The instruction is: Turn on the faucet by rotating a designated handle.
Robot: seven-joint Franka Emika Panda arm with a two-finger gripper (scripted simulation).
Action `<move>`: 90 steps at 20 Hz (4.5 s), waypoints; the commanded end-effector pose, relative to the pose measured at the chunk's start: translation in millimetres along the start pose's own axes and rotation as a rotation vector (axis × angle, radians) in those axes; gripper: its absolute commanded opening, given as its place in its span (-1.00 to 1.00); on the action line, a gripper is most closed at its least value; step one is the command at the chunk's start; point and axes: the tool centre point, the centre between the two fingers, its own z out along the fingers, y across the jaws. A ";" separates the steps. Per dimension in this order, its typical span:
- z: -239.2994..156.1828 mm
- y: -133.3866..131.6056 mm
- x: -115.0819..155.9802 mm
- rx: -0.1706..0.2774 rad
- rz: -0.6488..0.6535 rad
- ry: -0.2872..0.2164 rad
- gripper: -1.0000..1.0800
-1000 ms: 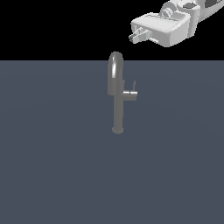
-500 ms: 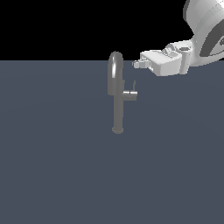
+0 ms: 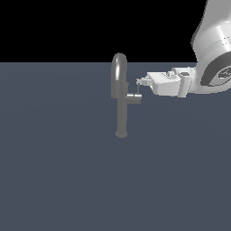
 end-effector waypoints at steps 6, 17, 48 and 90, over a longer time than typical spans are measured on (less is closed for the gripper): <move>1.8 -0.2 11.2 0.035 0.032 -0.030 -1.00; 2.6 18.1 0.3 0.034 0.032 -0.030 -1.00; 5.7 88.8 25.0 0.035 0.027 -0.030 -1.00; 2.7 62.4 72.9 0.011 0.000 -0.058 -1.00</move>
